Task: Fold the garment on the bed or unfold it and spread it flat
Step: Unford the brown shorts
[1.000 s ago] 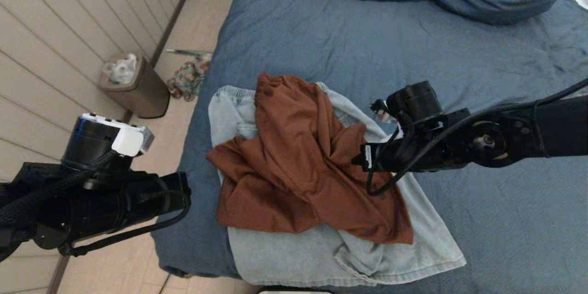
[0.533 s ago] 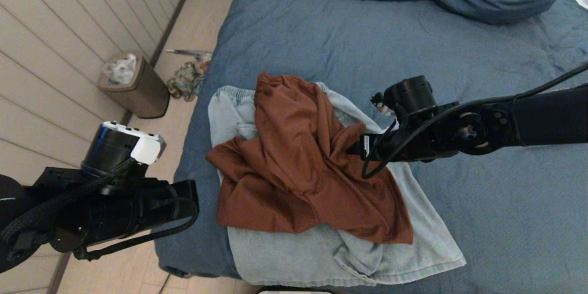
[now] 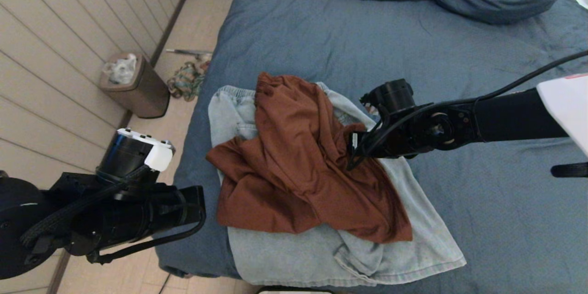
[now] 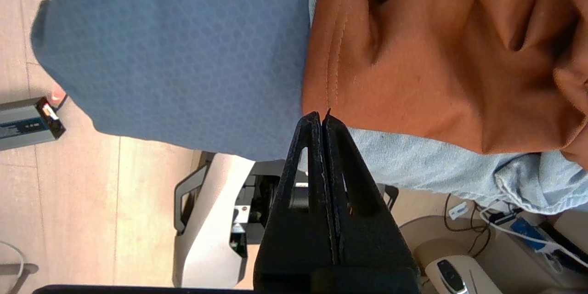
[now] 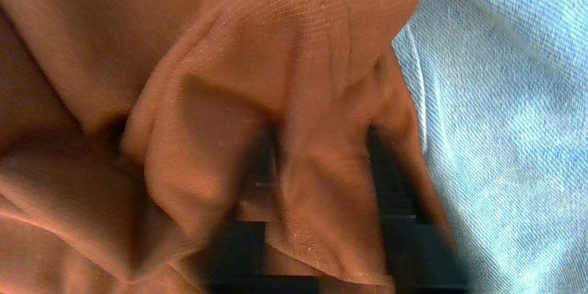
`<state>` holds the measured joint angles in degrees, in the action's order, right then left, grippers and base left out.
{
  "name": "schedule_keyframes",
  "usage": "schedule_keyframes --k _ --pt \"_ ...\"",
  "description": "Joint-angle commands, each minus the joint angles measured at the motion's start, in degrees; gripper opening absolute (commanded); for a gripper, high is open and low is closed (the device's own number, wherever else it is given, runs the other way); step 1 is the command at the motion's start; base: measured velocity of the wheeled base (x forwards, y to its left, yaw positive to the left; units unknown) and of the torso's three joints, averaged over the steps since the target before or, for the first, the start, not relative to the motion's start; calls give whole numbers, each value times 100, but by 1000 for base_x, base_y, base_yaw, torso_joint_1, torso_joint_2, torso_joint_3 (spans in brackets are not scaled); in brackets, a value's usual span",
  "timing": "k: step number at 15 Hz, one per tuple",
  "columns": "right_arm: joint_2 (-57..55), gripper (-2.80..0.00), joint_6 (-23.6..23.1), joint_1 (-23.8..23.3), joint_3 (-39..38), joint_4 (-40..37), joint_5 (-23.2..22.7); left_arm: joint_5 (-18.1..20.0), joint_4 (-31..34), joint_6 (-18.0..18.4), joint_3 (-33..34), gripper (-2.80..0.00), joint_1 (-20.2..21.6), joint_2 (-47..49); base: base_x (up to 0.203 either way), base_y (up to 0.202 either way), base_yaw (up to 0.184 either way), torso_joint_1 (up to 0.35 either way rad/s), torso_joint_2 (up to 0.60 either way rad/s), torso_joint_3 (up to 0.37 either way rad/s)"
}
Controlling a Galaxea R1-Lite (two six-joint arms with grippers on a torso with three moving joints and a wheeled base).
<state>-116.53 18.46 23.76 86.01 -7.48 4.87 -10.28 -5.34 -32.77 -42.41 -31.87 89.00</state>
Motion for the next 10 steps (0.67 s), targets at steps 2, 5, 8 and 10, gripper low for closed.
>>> schedule_keyframes --k 2,5,8,10 --pt "150 -280 3 -41 26 0 13 -18 -38 -28 42 -280 -99 136 0 0 0 0 0 0" --pt "698 -280 -2 -186 -287 -44 22 -18 -46 -28 66 -280 -136 135 0 0 0 0 0 0" --pt "1403 -280 -28 -424 -1023 -56 56 -27 -46 -28 84 -280 -179 109 0 0 0 0 0 0" --pt "1803 -280 -67 -779 -1549 -43 91 -27 -46 -28 96 -280 -192 82 0 0 0 0 0 0"
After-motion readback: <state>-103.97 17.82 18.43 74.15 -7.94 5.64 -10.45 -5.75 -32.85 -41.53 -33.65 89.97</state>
